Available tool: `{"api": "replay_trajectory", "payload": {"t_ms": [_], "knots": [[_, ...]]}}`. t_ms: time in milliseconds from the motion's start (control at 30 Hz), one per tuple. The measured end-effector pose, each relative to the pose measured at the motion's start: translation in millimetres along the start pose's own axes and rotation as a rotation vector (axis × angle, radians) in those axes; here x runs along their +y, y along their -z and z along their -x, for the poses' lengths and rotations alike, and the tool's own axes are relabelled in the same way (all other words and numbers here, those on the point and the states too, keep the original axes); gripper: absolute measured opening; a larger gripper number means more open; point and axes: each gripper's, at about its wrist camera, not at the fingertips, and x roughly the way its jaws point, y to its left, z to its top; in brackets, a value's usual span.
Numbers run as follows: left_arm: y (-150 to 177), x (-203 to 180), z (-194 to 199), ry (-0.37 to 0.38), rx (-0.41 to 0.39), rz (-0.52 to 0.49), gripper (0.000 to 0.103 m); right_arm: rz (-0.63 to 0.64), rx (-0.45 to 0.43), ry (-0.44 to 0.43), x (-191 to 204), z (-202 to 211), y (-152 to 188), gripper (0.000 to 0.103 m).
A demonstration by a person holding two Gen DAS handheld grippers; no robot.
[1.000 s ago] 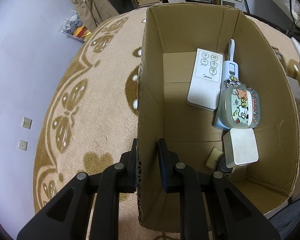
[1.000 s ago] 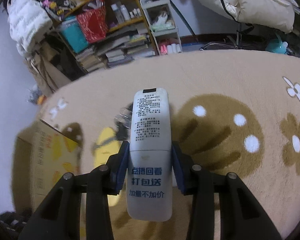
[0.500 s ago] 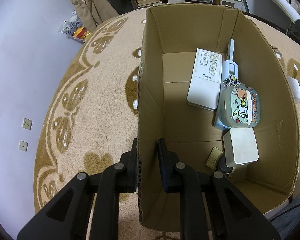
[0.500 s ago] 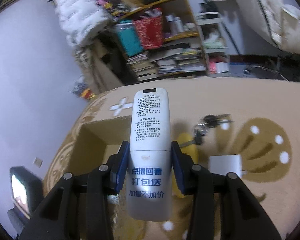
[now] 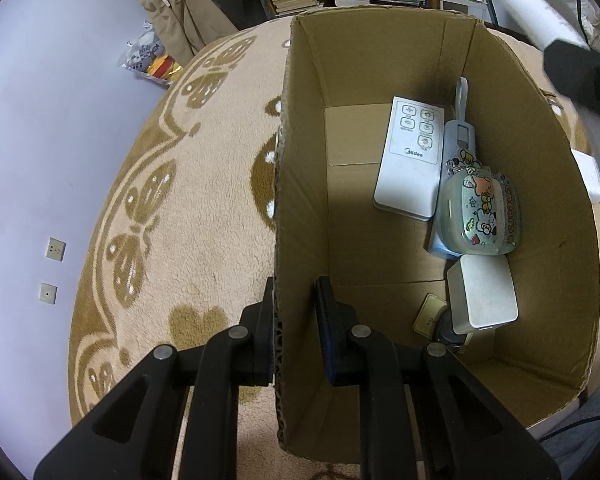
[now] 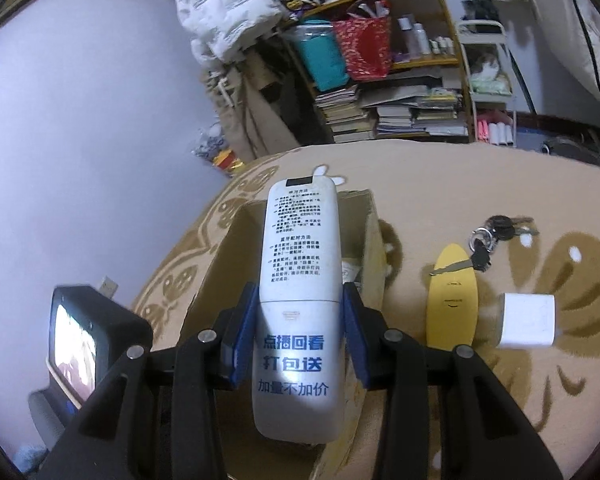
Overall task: Organize rigid objects
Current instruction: 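Carry the lotion bottle into the box and release it with the right tool, then move the right tool back to the pile and grasp the white power adapter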
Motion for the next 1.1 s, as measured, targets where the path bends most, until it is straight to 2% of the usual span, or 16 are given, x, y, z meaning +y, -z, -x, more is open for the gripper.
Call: {"api": "replay_trajectory", "payload": {"t_ms": [233,500,700,733,800,867,1000,1100], "knots": [[-1,0,0,0.003,0.001,0.002,0.018,0.061,0.058,0.0,13,-11,8,0.044],[-1,0,1,0.004,0.001,0.002,0.018,0.094,0.088,0.046,16,-14,12,0.044],[-1,0,1,0.002,0.0,0.002,0.019,0.119,0.022,0.084,18,1,6,0.045],[0,0,1,0.004,0.001,0.003,0.019,0.126,0.014,0.095,18,3,4,0.047],[-1,0,1,0.004,0.001,0.003,0.019,0.126,-0.001,0.133,14,6,1,0.066],[-1,-1,1,0.004,0.002,0.003,0.019,0.101,-0.02,0.165,7,9,-3,0.077],[-1,-1,1,0.004,0.003,0.006,0.019,0.041,-0.029,0.213,-15,12,-10,0.089],[-1,-1,1,0.004,0.003,0.006,0.019,0.002,-0.065,0.285,-32,19,-14,0.09]]}}
